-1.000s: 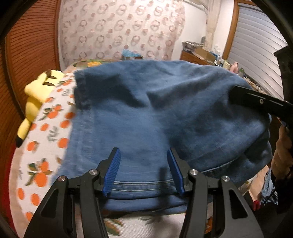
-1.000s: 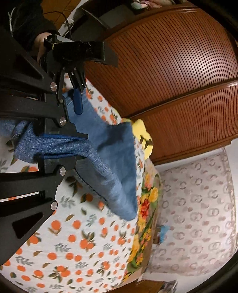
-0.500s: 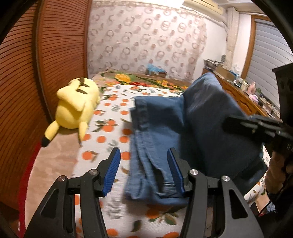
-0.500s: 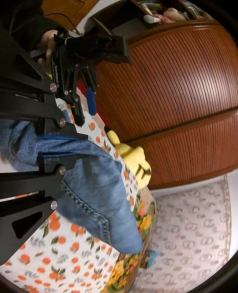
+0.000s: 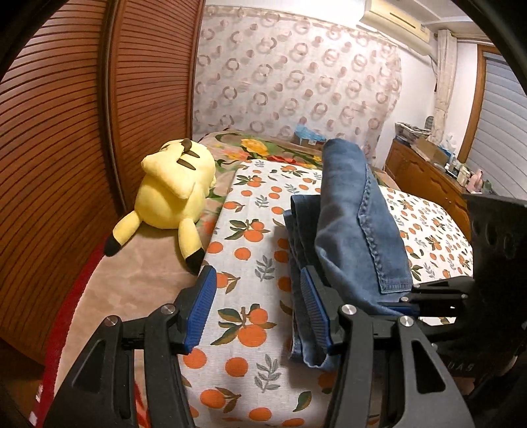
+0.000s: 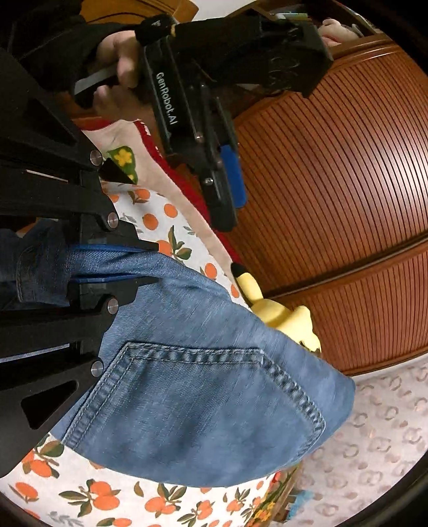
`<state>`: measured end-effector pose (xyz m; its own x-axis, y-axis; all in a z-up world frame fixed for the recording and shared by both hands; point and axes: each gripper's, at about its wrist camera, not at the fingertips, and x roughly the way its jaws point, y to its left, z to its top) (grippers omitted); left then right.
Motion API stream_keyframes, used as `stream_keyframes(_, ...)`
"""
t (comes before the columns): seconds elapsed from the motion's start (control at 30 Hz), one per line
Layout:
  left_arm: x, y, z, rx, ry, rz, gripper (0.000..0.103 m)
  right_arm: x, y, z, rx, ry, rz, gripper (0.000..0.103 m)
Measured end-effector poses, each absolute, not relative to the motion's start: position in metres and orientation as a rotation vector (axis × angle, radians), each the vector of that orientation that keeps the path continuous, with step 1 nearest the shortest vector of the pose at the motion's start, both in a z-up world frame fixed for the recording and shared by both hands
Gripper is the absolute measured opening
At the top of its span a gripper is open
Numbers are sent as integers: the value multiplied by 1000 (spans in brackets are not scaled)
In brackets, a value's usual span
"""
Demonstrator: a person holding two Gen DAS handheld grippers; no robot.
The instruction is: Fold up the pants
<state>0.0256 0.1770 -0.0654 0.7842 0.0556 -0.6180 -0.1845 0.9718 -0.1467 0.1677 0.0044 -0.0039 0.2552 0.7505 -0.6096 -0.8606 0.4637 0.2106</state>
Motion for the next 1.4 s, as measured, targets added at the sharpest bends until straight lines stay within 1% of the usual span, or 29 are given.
stream_keyframes(0.03,26,177,-66,-204,658,130,54,169,4,-2,-181,717,1095,11)
stream_keyframes(0.13,26,176,-65,-201,658,123,54,163,-6,11,-173,703,1080,19)
stream_keyframes(0.17,26,174,-64,-198,657,121,54,150,-9,18,-165,695,1078,27)
stream_keyframes(0.2,27,172,-63,-193,656,117,54,145,-12,24,-159,680,1076,36)
stream_keyframes(0.3,27,169,-60,-187,650,108,54,136,-31,47,-137,600,1056,44)
stream_keyframes(0.47,29,159,-53,-177,636,84,54,143,-72,72,-110,509,952,47)
stream_keyframes(0.63,34,143,-53,-163,647,39,54,165,-92,70,-123,504,848,48)
stream_keyframes(0.83,41,128,-66,-139,686,7,54,194,-58,57,-184,525,795,48)
stream_keyframes(1.13,47,129,-93,-126,763,30,54,241,-7,51,-241,569,758,48)
stream_keyframes(1.17,47,129,-96,-125,770,32,54,247,-1,49,-251,581,753,49)
stream_keyframes(1.23,48,130,-102,-121,782,40,54,256,10,42,-265,600,745,54)
stream_keyframes(1.3,49,132,-106,-123,791,45,54,267,20,33,-284,625,742,61)
stream_keyframes(1.4,48,133,-110,-130,794,42,54,272,28,28,-310,624,727,65)
